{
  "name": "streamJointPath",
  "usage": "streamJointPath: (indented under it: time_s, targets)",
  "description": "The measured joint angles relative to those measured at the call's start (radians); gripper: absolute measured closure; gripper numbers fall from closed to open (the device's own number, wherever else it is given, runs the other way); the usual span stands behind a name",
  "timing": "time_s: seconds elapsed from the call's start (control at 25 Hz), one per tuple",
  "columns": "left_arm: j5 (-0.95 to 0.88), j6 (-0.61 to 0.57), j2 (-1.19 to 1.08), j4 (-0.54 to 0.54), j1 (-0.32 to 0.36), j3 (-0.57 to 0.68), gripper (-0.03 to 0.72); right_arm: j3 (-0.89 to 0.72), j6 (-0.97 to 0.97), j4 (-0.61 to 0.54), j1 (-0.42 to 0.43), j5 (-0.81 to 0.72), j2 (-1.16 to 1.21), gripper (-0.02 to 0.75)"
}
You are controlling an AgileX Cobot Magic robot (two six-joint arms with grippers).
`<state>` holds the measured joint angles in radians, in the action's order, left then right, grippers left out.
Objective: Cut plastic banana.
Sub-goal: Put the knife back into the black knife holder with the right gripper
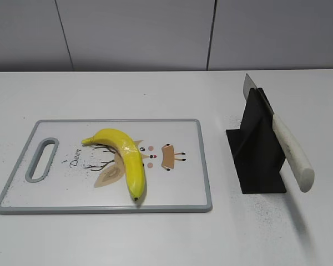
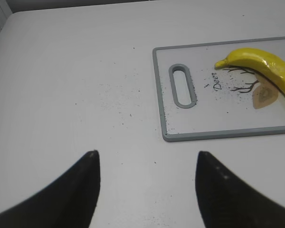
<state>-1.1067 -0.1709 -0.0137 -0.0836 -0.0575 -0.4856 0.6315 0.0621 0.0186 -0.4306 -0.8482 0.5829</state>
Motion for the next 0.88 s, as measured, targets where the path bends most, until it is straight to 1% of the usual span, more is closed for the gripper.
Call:
streamJointPath:
  time_s: [0.16,0.48,0.72,0.88]
  targets:
    - [0.000,0.000,0.000,0.000,0.000,0.000,0.094,-0.068,-0.015,0.006,0.000,-0.068,-0.166,0.145]
    - [0.001,0.000,0.000,0.000,0.000,0.000,0.095,-0.127,-0.039,0.009,0.000,-0.185,-0.428,0.156]
    - [0.001,0.000,0.000,0.000,0.000,0.000,0.097,-0.131,-0.041,0.011,0.000,-0.193,-0.553,0.177]
    - [0.001,0.000,0.000,0.000,0.000,0.000,0.102,-0.131,-0.041,0.011,0.001,-0.195,-0.587,0.181]
